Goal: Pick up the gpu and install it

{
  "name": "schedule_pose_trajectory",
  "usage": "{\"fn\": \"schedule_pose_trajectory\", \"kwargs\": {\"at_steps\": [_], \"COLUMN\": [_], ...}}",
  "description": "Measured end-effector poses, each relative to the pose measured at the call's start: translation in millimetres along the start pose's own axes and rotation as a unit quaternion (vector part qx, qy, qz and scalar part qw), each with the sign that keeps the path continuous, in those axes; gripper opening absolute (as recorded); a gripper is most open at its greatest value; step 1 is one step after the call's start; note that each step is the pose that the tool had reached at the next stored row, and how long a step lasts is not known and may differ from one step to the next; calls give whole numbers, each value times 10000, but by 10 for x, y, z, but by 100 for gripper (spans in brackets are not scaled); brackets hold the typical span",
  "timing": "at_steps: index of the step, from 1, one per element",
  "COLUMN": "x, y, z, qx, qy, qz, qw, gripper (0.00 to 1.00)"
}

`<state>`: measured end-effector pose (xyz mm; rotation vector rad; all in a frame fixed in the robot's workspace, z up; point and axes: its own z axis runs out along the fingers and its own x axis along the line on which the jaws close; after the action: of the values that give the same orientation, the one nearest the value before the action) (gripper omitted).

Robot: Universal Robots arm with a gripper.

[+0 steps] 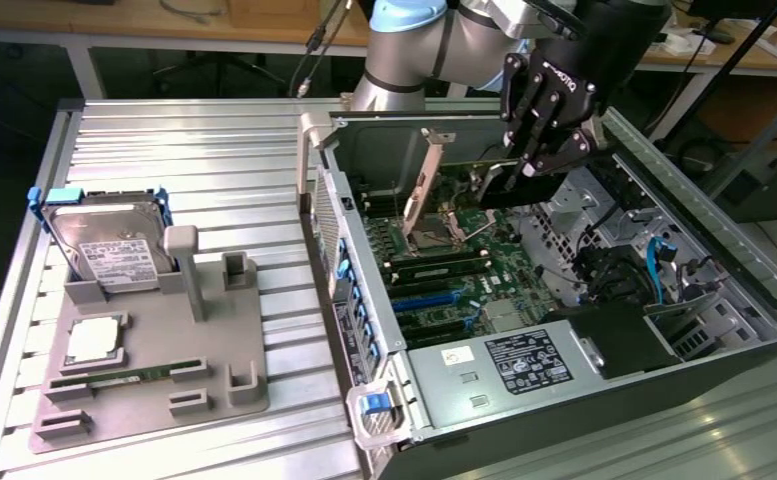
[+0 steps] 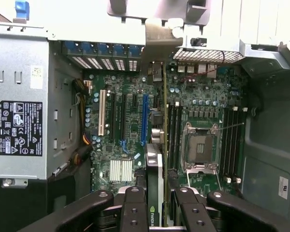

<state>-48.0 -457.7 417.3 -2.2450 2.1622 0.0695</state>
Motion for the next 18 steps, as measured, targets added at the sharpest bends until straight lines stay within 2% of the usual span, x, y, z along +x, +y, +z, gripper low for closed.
{"fn": "schedule_pose_trajectory", "kwargs": {"at_steps": [6, 18], "x": [2, 4], "y": [-1, -1], "z": [32, 77], "qx": [13, 24], "qy": [-4, -6], "qz": [273, 481], "qw": [9996, 9988], "gripper": [27, 27]}}
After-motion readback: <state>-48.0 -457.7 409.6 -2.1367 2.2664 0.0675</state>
